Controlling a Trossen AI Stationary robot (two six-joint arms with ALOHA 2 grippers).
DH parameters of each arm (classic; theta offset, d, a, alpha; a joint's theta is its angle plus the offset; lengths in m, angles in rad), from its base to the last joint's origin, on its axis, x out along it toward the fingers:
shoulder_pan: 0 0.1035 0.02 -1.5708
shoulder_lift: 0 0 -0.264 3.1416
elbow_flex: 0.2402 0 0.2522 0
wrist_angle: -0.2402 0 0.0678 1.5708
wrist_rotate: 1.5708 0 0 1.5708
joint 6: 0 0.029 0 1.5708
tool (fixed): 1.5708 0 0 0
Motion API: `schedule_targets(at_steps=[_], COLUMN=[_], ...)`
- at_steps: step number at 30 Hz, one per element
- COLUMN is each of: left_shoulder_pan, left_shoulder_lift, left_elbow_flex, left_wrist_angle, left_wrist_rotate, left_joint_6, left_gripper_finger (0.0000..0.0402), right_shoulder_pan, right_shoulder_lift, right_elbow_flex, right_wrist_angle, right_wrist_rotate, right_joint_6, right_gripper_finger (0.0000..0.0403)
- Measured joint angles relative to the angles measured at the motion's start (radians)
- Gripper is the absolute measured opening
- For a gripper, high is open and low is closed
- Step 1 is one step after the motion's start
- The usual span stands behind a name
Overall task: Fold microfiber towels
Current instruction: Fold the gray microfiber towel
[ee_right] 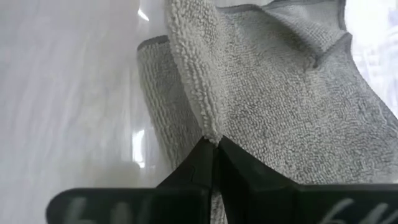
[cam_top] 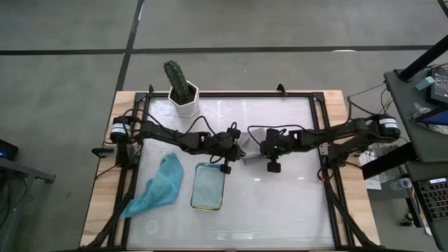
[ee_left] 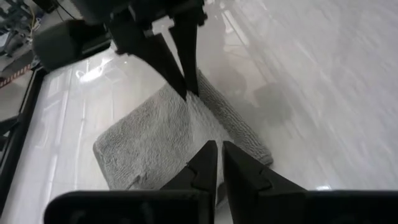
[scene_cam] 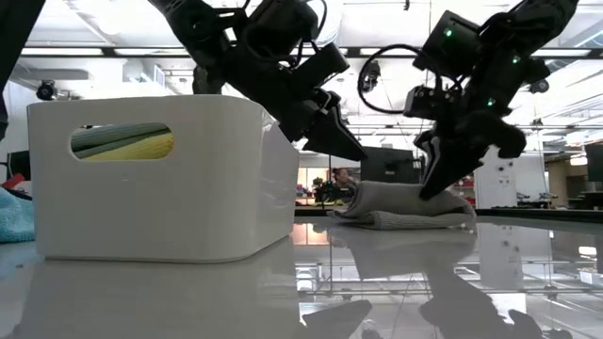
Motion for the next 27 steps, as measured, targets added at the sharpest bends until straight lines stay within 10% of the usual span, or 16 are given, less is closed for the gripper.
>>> schedule_targets(at_steps=[17, 27], left_shoulder_pan=[0.001, 0.002], left_shoulder_lift=[0.000, -0.029], left_elbow_flex=[-0.001, -0.002], left_wrist_angle=[0.001, -0.013], left_wrist_rotate=[-0.025, -0.059], left_joint_6=[0.001, 0.004], left_gripper_finger=[0.0011, 0.0011], right_shoulder_pan=[0.062, 0.063], right_shoulder_lift=[0.010, 0.009], right_elbow_flex=[-0.031, 0.014], right_wrist_angle=[-0.001, -0.078], right_wrist_rotate=[-0.016, -0.064], right_joint_6=[0.074, 0.113], right_gripper_finger=[0.0013, 0.0104])
